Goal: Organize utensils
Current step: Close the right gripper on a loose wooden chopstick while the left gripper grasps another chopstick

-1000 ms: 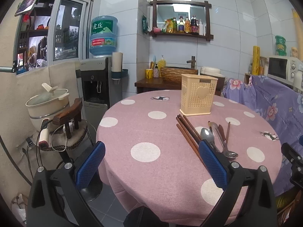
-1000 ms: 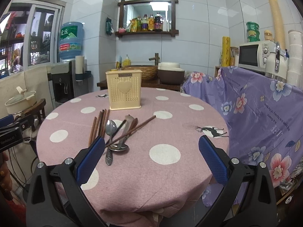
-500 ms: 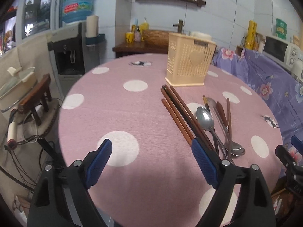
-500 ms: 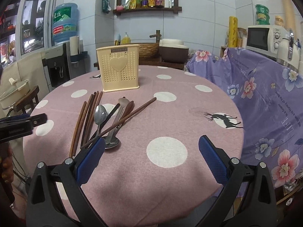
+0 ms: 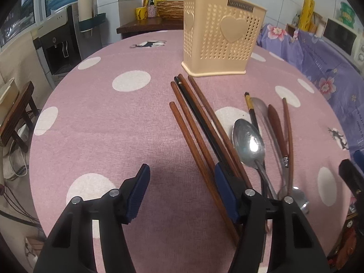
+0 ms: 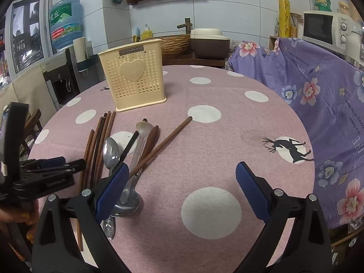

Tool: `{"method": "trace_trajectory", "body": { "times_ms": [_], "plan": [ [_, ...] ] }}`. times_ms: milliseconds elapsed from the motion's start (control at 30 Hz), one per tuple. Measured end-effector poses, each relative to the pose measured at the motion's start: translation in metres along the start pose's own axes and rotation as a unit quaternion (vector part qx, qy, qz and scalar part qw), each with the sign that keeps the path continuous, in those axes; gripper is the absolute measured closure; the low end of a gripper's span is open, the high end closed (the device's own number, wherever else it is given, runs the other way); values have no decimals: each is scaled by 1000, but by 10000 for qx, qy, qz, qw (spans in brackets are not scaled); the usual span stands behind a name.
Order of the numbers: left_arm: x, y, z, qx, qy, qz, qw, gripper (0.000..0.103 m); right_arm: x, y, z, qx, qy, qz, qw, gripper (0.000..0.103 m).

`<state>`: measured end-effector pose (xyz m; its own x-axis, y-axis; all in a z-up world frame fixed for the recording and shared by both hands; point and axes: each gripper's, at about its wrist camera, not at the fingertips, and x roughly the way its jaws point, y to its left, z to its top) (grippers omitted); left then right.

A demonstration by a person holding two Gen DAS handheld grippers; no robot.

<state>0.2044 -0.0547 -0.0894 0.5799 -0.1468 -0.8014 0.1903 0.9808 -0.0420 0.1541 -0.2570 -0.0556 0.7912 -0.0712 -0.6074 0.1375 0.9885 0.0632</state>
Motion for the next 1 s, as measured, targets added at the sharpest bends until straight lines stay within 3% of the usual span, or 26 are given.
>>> {"method": "trace_trajectory", "body": {
  "times_ms": [133, 267, 367, 533, 733, 867, 1000],
  "plan": [
    [-4, 5, -4, 24, -75, 85, 9999, 45, 4, 1, 3, -139, 5, -1, 9999, 9],
    [-8, 25, -1, -149, -8, 284, 9995, 45, 19, -20, 12, 117, 163, -211, 9996, 11],
    [-14, 37, 7, -394, -32, 153, 9991, 45, 36, -30, 22, 451, 488, 49, 9978, 17],
    [-15, 39, 15, -481, -132, 191, 9986, 45, 72, -19, 38, 766, 996, 348, 9915, 33],
    [-18, 45, 8, -552, -180, 236, 9980, 45, 116, -13, 55, 1193, 1377, 94, 9832, 49],
    [-20, 53, 4, -592, -205, 276, 9977, 45, 138, -2, 59, 1154, 1626, -54, 9799, 62],
    [-20, 56, 1, -618, -187, 254, 9976, 45, 145, 5, 64, 979, 1584, -198, 9823, 76]
  ]
}}
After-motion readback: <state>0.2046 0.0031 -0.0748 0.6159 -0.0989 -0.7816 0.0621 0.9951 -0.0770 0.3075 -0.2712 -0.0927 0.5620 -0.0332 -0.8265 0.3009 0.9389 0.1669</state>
